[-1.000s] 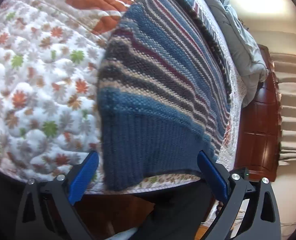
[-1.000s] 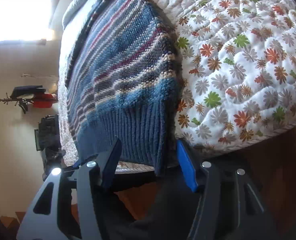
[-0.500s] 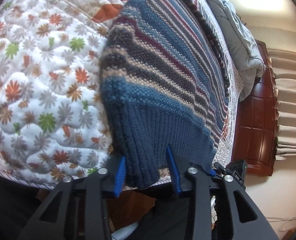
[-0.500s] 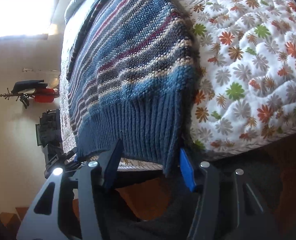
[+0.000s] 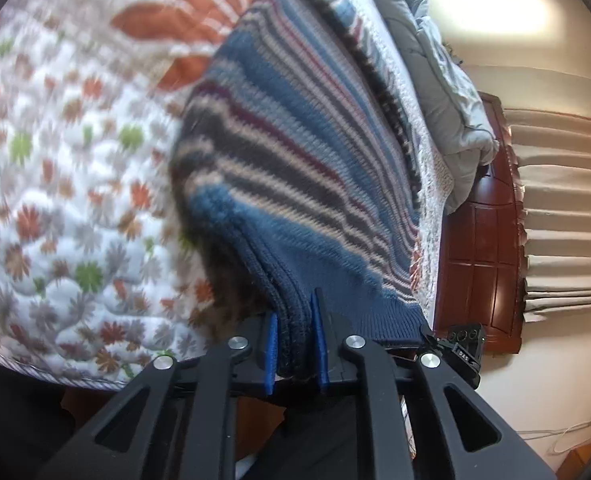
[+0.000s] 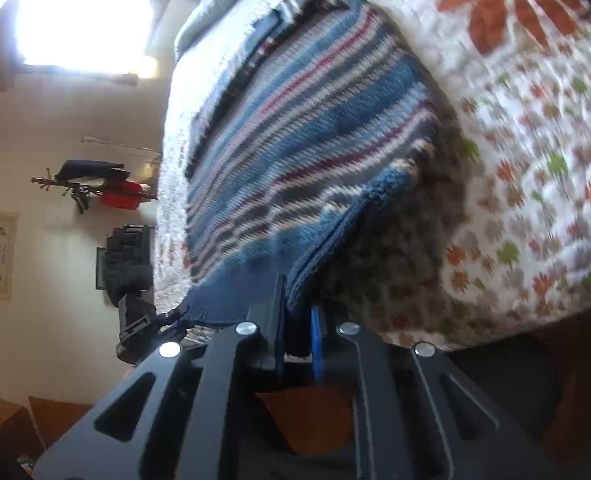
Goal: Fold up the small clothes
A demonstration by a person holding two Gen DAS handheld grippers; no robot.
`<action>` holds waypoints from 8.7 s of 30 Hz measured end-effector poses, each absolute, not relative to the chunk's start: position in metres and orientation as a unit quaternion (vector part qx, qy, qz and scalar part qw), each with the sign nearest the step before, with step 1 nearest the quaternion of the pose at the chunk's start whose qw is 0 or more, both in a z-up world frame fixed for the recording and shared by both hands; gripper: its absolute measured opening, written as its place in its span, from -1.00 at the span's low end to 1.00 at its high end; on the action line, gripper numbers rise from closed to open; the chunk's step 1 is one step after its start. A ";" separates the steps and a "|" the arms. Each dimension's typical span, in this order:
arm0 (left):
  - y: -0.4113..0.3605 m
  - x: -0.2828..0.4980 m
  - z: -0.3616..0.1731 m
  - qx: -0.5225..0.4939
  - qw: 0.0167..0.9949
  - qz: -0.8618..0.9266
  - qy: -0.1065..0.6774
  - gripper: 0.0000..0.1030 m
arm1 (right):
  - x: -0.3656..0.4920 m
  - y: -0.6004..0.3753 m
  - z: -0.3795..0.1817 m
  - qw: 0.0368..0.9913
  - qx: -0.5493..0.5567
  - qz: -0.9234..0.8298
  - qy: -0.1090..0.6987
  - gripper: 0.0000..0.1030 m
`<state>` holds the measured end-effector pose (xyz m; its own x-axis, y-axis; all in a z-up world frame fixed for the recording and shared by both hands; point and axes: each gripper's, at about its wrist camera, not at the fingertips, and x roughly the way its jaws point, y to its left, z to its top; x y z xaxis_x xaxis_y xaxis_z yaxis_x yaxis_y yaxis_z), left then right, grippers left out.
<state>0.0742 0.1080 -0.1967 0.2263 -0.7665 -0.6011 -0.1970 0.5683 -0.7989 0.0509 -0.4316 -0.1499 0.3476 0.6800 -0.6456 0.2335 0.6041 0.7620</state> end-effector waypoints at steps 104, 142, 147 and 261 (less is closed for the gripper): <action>0.050 0.443 -0.201 -0.172 0.688 -0.372 0.598 -0.57 | 0.452 -0.456 -0.200 0.707 0.231 0.295 0.600 -0.68; 0.056 0.548 -0.063 -0.169 0.808 -0.340 0.451 -0.84 | 0.530 -0.461 -0.077 0.837 0.209 0.198 0.465 -0.80; 0.044 0.582 -0.101 -0.168 0.800 -0.323 0.478 -0.84 | 0.556 -0.456 -0.118 0.829 0.206 0.173 0.491 -0.80; 0.142 0.403 -0.134 0.046 0.853 -0.171 0.492 0.71 | 0.298 -0.023 -0.164 0.851 -0.293 0.241 0.364 -0.04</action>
<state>0.4032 0.1417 -0.1339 0.4579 -0.2456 -0.8544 0.3364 0.9375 -0.0892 0.2979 -0.0235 -0.1636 0.6191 0.1971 -0.7602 -0.6234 0.7121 -0.3230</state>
